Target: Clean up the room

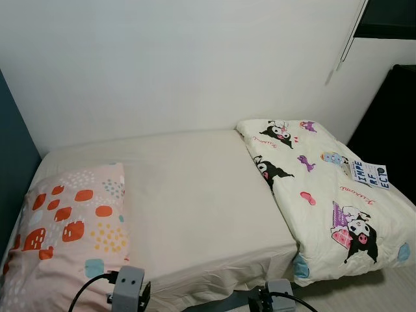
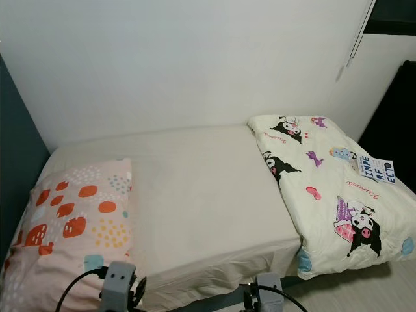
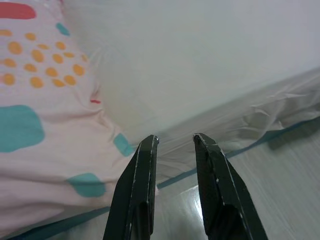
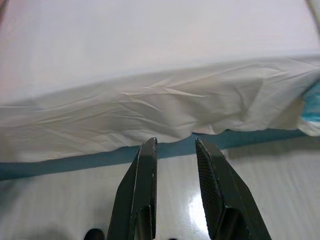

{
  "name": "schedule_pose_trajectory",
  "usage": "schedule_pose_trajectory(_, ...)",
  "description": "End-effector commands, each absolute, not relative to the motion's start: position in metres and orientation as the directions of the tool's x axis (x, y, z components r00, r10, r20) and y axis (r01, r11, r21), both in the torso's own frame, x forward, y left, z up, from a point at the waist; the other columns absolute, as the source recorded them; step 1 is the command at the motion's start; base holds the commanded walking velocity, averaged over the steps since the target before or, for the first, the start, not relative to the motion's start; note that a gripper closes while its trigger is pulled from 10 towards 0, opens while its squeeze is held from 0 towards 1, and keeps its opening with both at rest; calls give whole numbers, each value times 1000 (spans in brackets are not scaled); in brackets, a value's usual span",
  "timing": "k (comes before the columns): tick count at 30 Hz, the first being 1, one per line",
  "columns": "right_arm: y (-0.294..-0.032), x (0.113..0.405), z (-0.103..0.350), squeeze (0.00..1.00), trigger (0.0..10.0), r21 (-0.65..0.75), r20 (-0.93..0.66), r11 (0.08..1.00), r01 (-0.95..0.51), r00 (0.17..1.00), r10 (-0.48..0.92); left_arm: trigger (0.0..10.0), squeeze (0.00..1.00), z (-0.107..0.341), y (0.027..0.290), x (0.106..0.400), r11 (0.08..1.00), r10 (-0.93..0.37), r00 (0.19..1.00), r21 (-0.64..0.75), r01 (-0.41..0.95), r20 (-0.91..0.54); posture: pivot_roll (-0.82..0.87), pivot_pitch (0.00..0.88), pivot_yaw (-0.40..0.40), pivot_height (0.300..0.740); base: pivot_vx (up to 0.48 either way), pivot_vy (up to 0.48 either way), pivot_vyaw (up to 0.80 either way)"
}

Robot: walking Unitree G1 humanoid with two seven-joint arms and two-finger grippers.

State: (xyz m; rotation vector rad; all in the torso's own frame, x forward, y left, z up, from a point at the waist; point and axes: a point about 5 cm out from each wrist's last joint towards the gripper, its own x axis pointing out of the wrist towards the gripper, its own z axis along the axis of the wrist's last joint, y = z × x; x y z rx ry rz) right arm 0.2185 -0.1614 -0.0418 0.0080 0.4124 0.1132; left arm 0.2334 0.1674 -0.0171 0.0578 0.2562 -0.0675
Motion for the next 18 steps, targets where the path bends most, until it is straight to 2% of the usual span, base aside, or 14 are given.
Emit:
schedule_pose_trajectory(1, -165, 211, -51, 0, 10000, -32, -477, 995, -97, 876, 70, 10000, 0, -22, 170, 227, 996, -51, 959, 58, 70, -280, 40, 87, -69, 740, 0, 0, 0)
schedule_pose_trajectory(18, -166, 211, -53, 0, 10000, -58, -497, 995, -79, 867, 40, 10000, 0, -23, 170, 226, 995, -59, 956, 66, 81, -287, 48, 99, -64, 740, 0, 0, 0)
